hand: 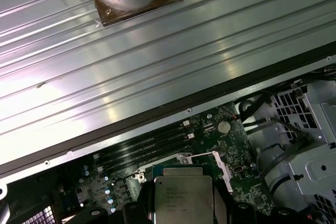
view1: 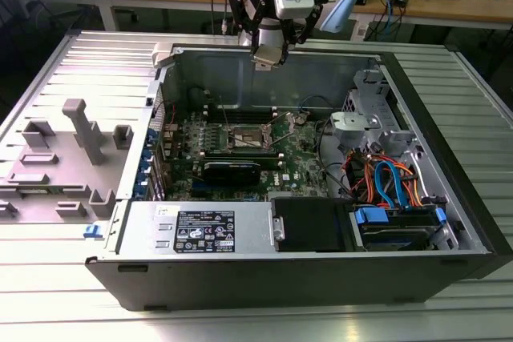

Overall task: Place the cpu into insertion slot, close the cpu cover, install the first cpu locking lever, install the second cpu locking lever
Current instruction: 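Place the cpu into insertion slot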

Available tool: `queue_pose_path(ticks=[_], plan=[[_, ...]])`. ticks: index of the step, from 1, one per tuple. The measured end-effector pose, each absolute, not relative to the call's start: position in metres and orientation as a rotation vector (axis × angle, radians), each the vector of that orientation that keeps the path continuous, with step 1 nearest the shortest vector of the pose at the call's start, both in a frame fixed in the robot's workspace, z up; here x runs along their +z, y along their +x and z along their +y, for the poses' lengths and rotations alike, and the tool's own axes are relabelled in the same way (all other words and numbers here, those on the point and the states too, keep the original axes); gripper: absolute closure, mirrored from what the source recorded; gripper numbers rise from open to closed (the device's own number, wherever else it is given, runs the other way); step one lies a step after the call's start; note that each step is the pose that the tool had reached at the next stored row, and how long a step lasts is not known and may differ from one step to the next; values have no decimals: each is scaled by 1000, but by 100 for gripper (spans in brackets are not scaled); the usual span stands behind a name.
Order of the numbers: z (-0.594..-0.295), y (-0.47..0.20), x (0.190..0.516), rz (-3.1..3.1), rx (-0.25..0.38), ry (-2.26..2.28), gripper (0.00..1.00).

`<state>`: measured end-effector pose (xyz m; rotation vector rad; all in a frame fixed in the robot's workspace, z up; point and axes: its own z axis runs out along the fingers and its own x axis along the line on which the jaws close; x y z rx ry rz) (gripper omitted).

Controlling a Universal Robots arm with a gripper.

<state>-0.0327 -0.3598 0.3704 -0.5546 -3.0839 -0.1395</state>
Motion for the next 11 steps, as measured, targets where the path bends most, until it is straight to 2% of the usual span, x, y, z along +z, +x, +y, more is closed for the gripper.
queue_pose_path(ticks=[11], plan=[[-360,-33,370,-3082,-140,-567,45]])
